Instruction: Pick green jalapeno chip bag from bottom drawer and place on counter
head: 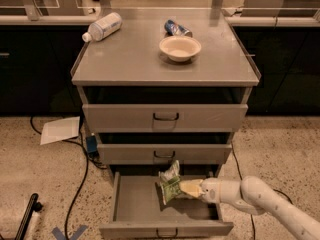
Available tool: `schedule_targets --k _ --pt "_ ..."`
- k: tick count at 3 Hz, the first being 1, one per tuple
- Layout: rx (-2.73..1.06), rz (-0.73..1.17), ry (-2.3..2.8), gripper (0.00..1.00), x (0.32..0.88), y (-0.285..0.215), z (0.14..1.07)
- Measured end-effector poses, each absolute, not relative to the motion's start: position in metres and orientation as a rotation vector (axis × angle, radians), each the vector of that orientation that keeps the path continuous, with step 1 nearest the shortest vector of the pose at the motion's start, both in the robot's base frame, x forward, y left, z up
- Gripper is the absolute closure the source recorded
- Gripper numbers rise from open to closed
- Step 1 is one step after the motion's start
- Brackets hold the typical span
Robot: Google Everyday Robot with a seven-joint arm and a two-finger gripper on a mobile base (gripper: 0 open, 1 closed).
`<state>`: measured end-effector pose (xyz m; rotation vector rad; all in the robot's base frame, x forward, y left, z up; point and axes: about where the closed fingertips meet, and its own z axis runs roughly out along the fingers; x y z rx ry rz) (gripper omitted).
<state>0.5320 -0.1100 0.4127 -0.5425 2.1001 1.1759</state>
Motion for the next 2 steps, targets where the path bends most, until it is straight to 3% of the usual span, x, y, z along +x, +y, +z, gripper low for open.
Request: schedule_targets --k 2 --pt "-0.738 1.027 1.956 1.0 0.476 -0.103 0.565"
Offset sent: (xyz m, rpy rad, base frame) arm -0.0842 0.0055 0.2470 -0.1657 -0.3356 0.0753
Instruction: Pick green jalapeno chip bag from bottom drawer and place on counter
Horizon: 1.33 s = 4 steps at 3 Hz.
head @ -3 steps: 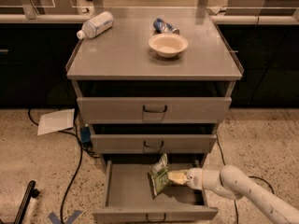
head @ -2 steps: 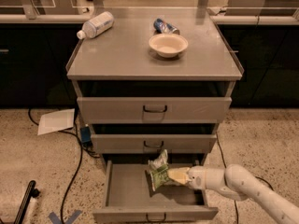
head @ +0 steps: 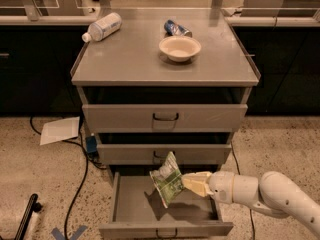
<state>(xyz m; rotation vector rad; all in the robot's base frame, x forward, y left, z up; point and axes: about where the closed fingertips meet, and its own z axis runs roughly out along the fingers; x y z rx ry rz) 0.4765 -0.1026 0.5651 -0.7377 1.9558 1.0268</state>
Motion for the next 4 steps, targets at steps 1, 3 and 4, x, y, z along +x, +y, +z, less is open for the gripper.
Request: schedule_targets --k 1,3,4 --pt "-0.802 0.921 1.905 1.0 0.462 -0.101 0.633" --pt "-0.861 0.9 1.875 1.0 0.458 -0.101 0.667" --pt "-0.952 0.789 1.827 1.0 0.454 -0.104 0.734"
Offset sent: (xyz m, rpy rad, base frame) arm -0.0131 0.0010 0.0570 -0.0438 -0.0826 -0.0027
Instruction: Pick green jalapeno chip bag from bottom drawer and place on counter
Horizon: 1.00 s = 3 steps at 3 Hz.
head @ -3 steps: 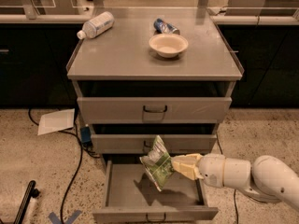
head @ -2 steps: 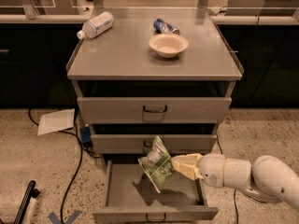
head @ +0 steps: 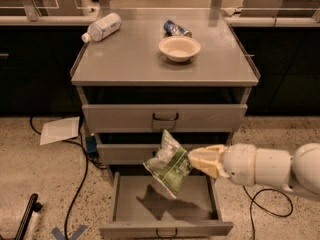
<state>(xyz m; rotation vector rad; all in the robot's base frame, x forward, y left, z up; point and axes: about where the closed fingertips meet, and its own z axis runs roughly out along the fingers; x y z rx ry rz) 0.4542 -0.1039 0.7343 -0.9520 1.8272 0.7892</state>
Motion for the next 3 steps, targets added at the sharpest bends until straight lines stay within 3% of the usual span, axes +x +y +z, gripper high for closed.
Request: schedule_targets --k 3 --pt "-1.098 0.48 1.56 1.0 0.461 -0.097 0.927"
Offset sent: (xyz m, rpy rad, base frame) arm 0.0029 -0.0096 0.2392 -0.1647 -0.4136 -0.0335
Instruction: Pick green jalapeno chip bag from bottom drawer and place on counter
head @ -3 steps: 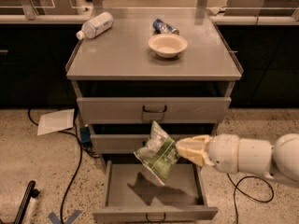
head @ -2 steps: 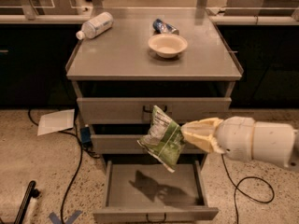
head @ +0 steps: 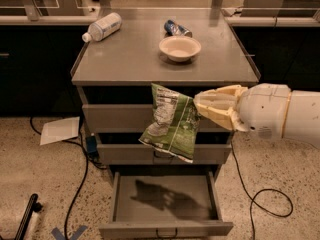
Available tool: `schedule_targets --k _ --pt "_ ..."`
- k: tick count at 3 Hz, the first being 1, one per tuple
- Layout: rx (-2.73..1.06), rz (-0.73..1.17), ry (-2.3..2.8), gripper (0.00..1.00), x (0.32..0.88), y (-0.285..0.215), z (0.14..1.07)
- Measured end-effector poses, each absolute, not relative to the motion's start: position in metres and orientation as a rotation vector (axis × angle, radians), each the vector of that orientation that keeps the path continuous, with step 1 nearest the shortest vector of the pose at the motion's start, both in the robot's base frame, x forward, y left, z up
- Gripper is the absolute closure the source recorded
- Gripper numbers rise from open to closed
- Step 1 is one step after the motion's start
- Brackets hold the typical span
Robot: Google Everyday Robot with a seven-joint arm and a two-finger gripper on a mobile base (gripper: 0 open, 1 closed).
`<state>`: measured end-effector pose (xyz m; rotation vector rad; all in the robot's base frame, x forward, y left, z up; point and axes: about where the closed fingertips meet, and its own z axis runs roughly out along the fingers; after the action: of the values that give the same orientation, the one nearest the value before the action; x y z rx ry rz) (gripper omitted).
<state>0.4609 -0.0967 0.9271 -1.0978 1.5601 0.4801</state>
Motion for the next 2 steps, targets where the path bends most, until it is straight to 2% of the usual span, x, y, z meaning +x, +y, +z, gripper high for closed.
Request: schedule_targets --k 2 --pt "-1.13 0.476 1.523 1.0 0.477 -0.087 0.935"
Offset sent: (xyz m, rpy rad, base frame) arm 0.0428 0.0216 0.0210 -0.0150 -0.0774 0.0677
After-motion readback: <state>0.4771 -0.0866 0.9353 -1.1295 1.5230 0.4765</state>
